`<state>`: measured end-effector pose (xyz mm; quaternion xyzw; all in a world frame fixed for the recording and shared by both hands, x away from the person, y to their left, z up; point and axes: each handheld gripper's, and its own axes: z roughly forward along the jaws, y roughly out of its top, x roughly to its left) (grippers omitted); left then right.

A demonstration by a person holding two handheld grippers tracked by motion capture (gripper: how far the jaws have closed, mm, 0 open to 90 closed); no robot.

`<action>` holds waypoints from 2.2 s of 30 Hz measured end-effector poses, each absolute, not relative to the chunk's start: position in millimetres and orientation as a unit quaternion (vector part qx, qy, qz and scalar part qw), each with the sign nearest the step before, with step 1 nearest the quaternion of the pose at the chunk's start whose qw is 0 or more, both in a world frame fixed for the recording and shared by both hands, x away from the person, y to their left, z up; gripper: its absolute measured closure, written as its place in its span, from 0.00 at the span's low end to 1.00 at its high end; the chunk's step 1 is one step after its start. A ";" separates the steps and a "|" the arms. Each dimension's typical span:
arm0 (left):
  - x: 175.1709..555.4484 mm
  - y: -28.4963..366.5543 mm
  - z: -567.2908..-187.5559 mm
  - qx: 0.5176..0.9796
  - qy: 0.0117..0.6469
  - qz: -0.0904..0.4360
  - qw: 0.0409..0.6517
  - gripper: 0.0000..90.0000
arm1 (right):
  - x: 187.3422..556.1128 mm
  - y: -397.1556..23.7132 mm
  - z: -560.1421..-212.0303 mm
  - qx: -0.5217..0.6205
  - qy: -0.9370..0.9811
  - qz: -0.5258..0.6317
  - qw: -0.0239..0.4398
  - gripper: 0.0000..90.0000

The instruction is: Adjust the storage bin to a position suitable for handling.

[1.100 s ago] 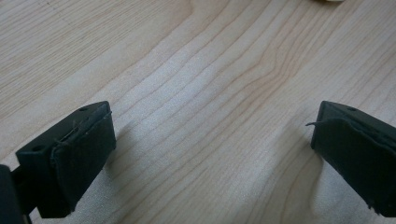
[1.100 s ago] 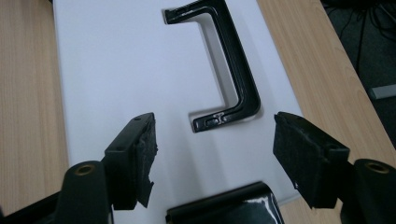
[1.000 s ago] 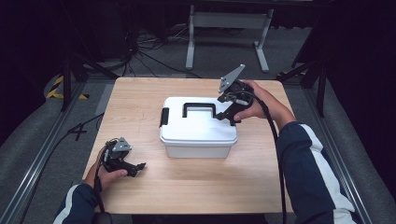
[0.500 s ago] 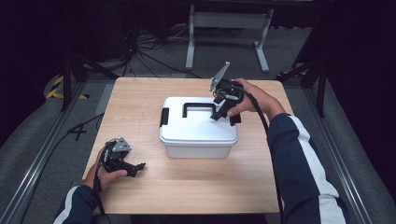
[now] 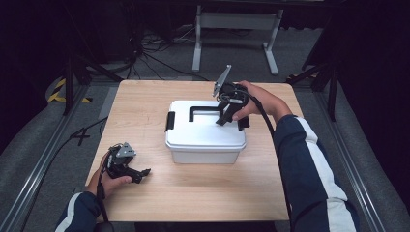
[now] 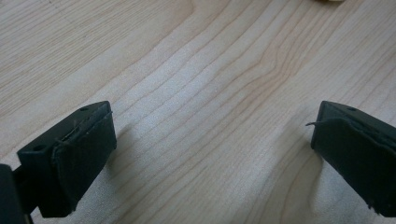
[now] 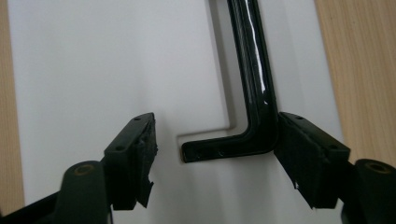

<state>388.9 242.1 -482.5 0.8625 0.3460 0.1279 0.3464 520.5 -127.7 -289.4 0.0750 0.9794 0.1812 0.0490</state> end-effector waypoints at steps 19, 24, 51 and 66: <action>389.6 242.0 -482.4 0.863 0.345 0.128 0.346 0.00 | 496.4 -101.0 -269.2 0.014 0.988 0.140 0.065 0.73; 389.4 241.9 -482.5 0.862 0.347 0.128 0.347 0.00 | 490.1 -88.8 -271.4 -0.006 0.986 0.134 0.099 0.91; 389.5 241.8 -482.5 0.861 0.348 0.127 0.348 0.00 | 472.2 -104.0 -228.9 -0.019 0.972 0.185 0.147 0.94; 391.5 241.5 -482.2 0.863 0.345 0.125 0.347 0.00 | 464.4 -147.2 -219.3 0.003 0.965 0.199 0.170 0.94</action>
